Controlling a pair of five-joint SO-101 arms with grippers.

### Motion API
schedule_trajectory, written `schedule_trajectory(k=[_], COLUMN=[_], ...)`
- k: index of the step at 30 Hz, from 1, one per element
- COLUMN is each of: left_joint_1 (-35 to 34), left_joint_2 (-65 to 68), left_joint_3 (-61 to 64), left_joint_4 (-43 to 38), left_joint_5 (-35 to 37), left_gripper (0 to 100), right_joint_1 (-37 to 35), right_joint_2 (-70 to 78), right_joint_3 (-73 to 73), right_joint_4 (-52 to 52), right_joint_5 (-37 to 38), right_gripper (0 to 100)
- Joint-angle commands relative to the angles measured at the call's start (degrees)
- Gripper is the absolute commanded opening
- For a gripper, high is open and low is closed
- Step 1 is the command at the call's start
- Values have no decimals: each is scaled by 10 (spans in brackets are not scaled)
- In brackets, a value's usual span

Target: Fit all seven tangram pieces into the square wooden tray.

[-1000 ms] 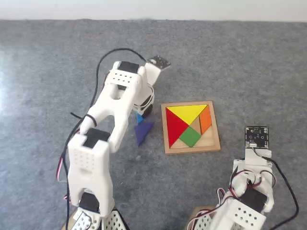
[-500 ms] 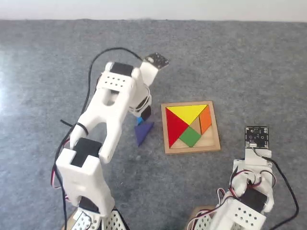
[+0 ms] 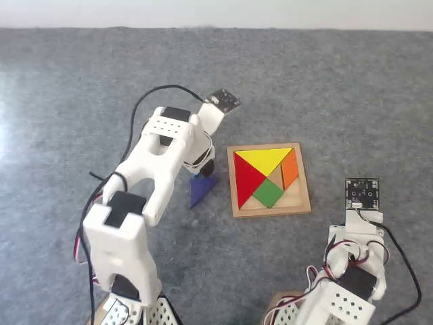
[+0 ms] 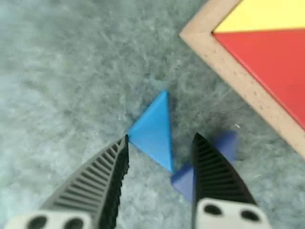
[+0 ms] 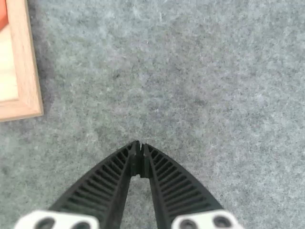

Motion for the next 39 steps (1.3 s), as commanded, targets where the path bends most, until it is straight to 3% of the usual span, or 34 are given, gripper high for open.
schedule_trajectory(k=[1, 23, 35, 39], left_joint_1=[-3, 3, 13, 18], left_joint_2=[24, 72, -127, -152], left_joint_3=[-49, -100, -98, -92], left_joint_4=[-4, 76, 204, 205], left_joint_5=[-13, -14, 2, 2], left_gripper=[210, 102, 99, 108], right_joint_1=[3, 3, 3, 3], right_joint_2=[-10, -10, -10, -10], right_joint_3=[9, 9, 9, 9], right_joint_4=[1, 1, 1, 1], right_joint_5=[6, 6, 6, 6], right_gripper=[6, 6, 6, 6])
